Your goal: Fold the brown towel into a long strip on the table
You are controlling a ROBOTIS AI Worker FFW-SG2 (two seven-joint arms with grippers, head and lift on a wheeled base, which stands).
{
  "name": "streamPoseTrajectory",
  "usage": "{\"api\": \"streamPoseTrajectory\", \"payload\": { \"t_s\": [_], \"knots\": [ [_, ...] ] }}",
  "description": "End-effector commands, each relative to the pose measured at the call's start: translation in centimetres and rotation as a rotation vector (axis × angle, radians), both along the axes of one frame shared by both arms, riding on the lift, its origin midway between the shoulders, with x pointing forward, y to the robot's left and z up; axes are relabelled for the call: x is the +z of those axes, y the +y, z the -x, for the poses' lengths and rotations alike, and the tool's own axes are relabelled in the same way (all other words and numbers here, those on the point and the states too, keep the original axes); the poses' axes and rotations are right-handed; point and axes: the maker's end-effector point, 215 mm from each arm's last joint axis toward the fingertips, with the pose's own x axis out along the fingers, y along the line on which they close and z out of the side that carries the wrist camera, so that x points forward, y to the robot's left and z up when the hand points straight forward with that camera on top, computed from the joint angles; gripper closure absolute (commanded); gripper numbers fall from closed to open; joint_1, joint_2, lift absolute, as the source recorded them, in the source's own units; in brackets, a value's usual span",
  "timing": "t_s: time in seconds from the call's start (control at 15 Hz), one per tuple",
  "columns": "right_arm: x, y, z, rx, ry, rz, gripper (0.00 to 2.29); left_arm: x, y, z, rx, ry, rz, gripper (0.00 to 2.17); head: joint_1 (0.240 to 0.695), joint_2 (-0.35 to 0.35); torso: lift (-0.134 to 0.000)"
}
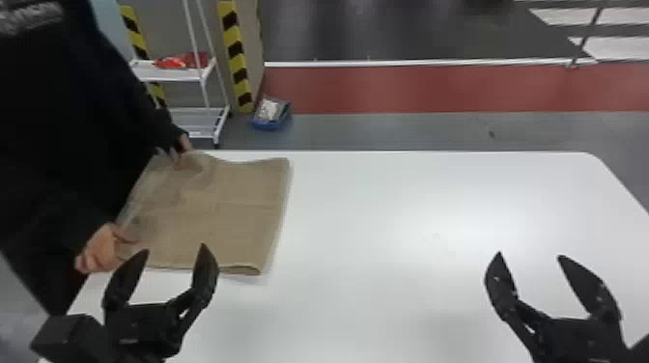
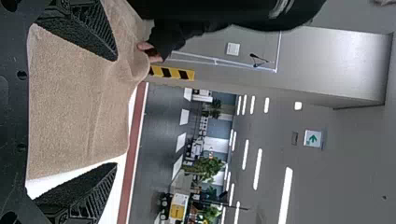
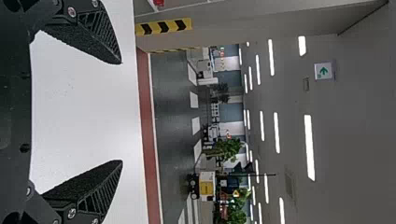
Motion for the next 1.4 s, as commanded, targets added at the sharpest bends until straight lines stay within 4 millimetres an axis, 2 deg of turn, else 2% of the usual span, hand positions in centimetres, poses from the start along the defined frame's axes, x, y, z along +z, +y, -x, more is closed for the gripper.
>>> {"api": "streamPoseTrajectory", "payload": {
  "t_s": [0.0,1.33],
  "knots": [
    [0.00,0.01,0.00,-0.001,0.000,-0.001,0.13,-0.02,0.00,0.01,0.000,0.000,0.001,0.07,0.695,0.049,-0.101],
    [-0.08,-0.22,-0.02,0.003,0.003,-0.002,0.13,0.41,-0.30,0.00,-0.007,-0.001,-0.002,0.07,0.695,0.043,-0.101]
  ]
}}
